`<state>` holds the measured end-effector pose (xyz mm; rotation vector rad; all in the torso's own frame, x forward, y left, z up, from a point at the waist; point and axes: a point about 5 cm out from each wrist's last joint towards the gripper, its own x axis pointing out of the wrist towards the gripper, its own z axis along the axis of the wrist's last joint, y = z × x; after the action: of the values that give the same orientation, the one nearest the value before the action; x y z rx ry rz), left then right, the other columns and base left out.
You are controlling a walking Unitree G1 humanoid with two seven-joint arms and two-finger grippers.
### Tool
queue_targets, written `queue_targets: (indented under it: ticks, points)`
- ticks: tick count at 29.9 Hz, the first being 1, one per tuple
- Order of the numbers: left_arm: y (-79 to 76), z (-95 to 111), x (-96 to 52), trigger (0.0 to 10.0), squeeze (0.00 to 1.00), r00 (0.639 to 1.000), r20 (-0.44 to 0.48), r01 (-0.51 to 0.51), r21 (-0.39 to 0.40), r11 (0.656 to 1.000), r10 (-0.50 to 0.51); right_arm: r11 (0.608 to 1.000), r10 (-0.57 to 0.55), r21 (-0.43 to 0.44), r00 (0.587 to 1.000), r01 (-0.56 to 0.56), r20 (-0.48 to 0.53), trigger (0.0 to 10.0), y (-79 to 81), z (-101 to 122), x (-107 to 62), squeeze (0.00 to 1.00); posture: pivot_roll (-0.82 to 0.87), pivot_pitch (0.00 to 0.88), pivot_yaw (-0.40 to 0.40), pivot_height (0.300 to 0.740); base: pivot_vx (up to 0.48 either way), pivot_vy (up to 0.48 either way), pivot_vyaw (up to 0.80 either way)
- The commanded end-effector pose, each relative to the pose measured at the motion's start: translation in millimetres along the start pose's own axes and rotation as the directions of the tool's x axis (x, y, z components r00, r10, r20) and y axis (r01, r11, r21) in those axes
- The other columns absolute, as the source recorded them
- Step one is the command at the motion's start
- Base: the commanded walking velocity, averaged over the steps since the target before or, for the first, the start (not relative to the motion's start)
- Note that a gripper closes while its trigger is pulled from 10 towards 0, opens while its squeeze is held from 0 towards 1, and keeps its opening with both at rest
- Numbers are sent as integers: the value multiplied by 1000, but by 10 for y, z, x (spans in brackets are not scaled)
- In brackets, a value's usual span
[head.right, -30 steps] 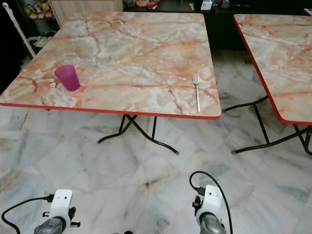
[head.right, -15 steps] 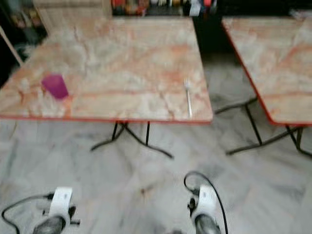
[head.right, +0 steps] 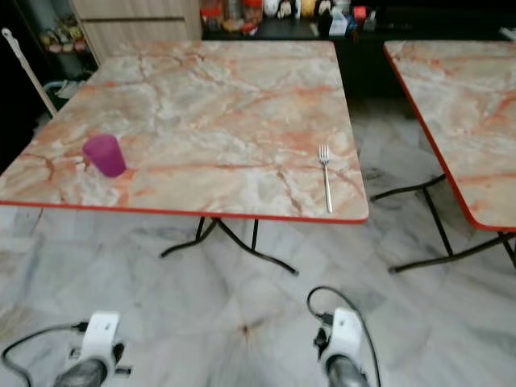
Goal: Setting the table
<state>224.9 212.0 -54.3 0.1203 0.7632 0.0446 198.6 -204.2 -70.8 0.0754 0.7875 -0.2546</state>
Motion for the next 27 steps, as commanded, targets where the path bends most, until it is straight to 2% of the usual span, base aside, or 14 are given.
queue_targets:
  ticks: [1,12,22,23,24,27]
  points:
    - [128,-167,-51,10000,0,998,-59,-23,28,999,25,999,38,2,999,-38,2,10000,145,14,2,0,38,89,26,740,334,0,0]
    - [128,-177,-54,10000,0,998,-64,-14,38,999,17,999,44,-10,999,-44,-11,10000,154,-22,-6,0,32,81,28,740,340,0,0]
    - [132,-164,-50,10000,0,998,-63,-23,38,999,26,995,89,-49,996,-90,-16,10000,175,-73,-26,0,30,90,29,740,0,0,0]
    - [143,-168,-51,10000,0,997,-64,-28,34,999,30,995,75,-65,997,-75,-11,10000,107,-122,-46,0,28,113,32,740,0,0,0]
    - [143,-168,-51,10000,0,997,-64,-28,34,999,30,995,75,-65,997,-75,-11,10000,107,-122,-46,0,28,113,32,740,0,0,0]
    - [160,-189,-59,10000,0,997,-70,-37,27,999,39,982,144,-131,988,-136,54,10000,120,-97,-71,0,26,127,27,740,0,0,0]
